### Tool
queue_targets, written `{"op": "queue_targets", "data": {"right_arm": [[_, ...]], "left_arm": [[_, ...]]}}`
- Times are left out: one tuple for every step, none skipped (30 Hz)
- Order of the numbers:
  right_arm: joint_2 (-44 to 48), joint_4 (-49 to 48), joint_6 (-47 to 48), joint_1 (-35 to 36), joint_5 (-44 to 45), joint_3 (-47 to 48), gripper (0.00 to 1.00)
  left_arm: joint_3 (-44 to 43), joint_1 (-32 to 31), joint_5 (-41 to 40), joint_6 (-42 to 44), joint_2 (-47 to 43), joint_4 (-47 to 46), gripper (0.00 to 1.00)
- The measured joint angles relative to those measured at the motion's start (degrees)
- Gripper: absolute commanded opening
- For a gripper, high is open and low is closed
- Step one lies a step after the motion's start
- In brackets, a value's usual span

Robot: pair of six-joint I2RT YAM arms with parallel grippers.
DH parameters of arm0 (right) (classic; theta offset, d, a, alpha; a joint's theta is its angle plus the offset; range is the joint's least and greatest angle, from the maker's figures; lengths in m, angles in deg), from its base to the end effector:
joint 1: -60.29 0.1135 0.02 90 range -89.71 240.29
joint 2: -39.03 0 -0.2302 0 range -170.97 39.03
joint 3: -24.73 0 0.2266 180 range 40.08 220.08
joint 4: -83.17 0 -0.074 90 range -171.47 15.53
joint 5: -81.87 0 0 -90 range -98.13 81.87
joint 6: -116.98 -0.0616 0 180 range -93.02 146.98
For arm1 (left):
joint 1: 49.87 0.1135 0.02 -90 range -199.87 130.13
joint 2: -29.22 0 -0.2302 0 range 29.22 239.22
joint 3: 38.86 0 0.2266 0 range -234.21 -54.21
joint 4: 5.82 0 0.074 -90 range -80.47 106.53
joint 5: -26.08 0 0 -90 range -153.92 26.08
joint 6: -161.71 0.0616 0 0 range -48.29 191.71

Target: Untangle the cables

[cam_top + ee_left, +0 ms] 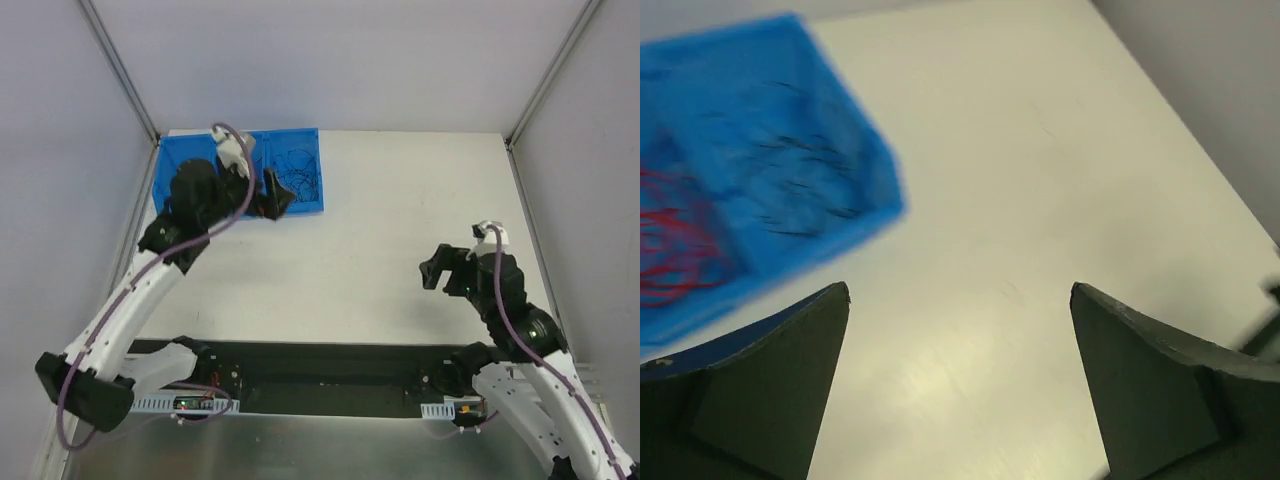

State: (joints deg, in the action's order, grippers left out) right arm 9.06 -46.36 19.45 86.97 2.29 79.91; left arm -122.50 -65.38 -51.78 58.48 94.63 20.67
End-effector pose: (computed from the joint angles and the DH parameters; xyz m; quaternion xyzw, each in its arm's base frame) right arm 0.1366 0.0562 0.2676 -0.0920 0.8375 0.0835 0.5321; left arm 0.2589 -0.0853 0.3744 0.0841 0.7504 -0.2389 0.6105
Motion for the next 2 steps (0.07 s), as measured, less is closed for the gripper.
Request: {"op": "queue_targets", "data": {"right_arm": [[2.5,0.4,0.5,0.0,0.7,0.4,0.96],[4.7,1.2,0.9,0.0,1.2,0.9,0.96]], "left_arm": [[2.8,-5.3,0.9,0.1,-3.2,-0.7,0.92],[5.4,-9.9,1.6,0.2,-6.1,-1.0,0.92]]}}
